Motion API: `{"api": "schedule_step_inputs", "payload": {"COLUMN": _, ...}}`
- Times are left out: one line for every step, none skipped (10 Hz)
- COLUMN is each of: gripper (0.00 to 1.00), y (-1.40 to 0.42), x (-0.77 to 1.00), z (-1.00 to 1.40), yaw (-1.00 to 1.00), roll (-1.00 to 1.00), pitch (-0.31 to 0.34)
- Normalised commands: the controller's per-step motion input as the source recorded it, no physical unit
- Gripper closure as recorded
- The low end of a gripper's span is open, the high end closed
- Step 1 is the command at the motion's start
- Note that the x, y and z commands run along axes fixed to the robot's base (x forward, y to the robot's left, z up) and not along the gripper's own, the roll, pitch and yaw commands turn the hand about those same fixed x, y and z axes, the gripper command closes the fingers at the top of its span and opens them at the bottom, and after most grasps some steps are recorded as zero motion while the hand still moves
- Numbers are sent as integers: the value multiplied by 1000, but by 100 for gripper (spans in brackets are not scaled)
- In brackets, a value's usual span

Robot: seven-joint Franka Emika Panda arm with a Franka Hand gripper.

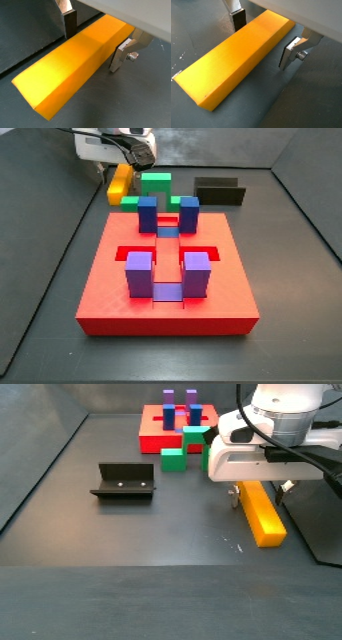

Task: Pick up the yellow object. Move up. Move to above the board. Insert the yellow object.
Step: Pick up the yellow object.

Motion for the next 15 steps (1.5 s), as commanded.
{"api": "schedule_step_inputs", "payload": {"gripper": 100, "y": 0, "x": 0, "z": 0, "yaw": 0, "roll": 0, "pitch": 0}}
{"api": "schedule_step_inputs", "payload": {"gripper": 100, "y": 0, "x": 0, "z": 0, "yaw": 0, "roll": 0, "pitch": 0}}
{"api": "schedule_step_inputs", "payload": {"gripper": 100, "y": 0, "x": 0, "z": 0, "yaw": 0, "roll": 0, "pitch": 0}}
{"api": "schedule_step_inputs", "payload": {"gripper": 100, "y": 0, "x": 0, "z": 0, "yaw": 0, "roll": 0, "pitch": 0}}
{"api": "schedule_step_inputs", "payload": {"gripper": 100, "y": 0, "x": 0, "z": 0, "yaw": 0, "roll": 0, "pitch": 0}}
{"api": "schedule_step_inputs", "payload": {"gripper": 100, "y": 0, "x": 0, "z": 0, "yaw": 0, "roll": 0, "pitch": 0}}
{"api": "schedule_step_inputs", "payload": {"gripper": 100, "y": 0, "x": 0, "z": 0, "yaw": 0, "roll": 0, "pitch": 0}}
{"api": "schedule_step_inputs", "payload": {"gripper": 100, "y": 0, "x": 0, "z": 0, "yaw": 0, "roll": 0, "pitch": 0}}
{"api": "schedule_step_inputs", "payload": {"gripper": 100, "y": 0, "x": 0, "z": 0, "yaw": 0, "roll": 0, "pitch": 0}}
{"api": "schedule_step_inputs", "payload": {"gripper": 100, "y": 0, "x": 0, "z": 0, "yaw": 0, "roll": 0, "pitch": 0}}
{"api": "schedule_step_inputs", "payload": {"gripper": 100, "y": 0, "x": 0, "z": 0, "yaw": 0, "roll": 0, "pitch": 0}}
{"api": "schedule_step_inputs", "payload": {"gripper": 100, "y": 0, "x": 0, "z": 0, "yaw": 0, "roll": 0, "pitch": 0}}
{"api": "schedule_step_inputs", "payload": {"gripper": 100, "y": 0, "x": 0, "z": 0, "yaw": 0, "roll": 0, "pitch": 0}}
{"api": "schedule_step_inputs", "payload": {"gripper": 100, "y": 0, "x": 0, "z": 0, "yaw": 0, "roll": 0, "pitch": 0}}
{"api": "schedule_step_inputs", "payload": {"gripper": 100, "y": 0, "x": 0, "z": 0, "yaw": 0, "roll": 0, "pitch": 0}}
